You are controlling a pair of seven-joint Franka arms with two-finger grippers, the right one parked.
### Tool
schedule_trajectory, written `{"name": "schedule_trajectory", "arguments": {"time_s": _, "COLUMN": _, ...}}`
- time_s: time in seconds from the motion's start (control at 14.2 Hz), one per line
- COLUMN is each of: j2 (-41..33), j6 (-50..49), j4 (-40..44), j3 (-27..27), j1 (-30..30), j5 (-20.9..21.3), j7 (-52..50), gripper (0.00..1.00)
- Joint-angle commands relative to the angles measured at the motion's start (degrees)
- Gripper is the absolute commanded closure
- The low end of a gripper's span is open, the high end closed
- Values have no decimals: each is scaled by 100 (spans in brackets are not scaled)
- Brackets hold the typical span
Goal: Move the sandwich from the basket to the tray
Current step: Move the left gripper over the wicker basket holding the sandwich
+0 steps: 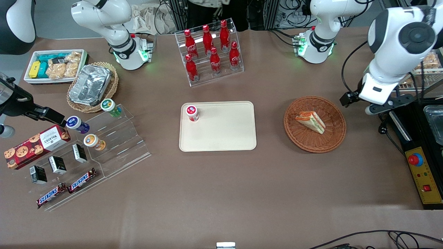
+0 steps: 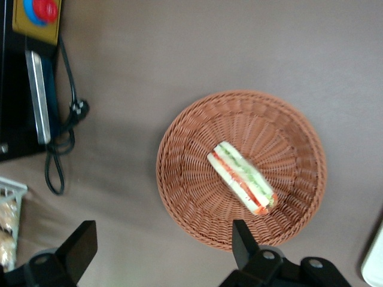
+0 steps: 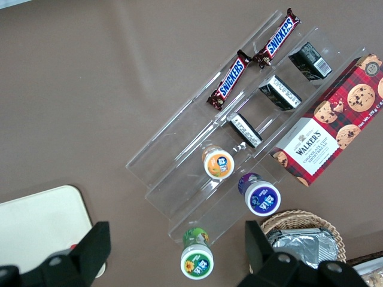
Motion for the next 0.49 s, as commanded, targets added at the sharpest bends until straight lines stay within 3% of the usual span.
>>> {"name": "schedule_trajectory", "arguments": {"time_s": 0.0, "j2": -97, "j6": 175, "j4": -363, "j3": -20, "j1": -2, "j5": -18, "j7": -626, "gripper": 0}}
{"name": "schedule_trajectory", "arguments": {"time_s": 0.42, "j2": 62, "j6": 1194, "j4": -1049, "j3": -29, "j1": -115, "j5": -368, "j7": -2621, "gripper": 0}}
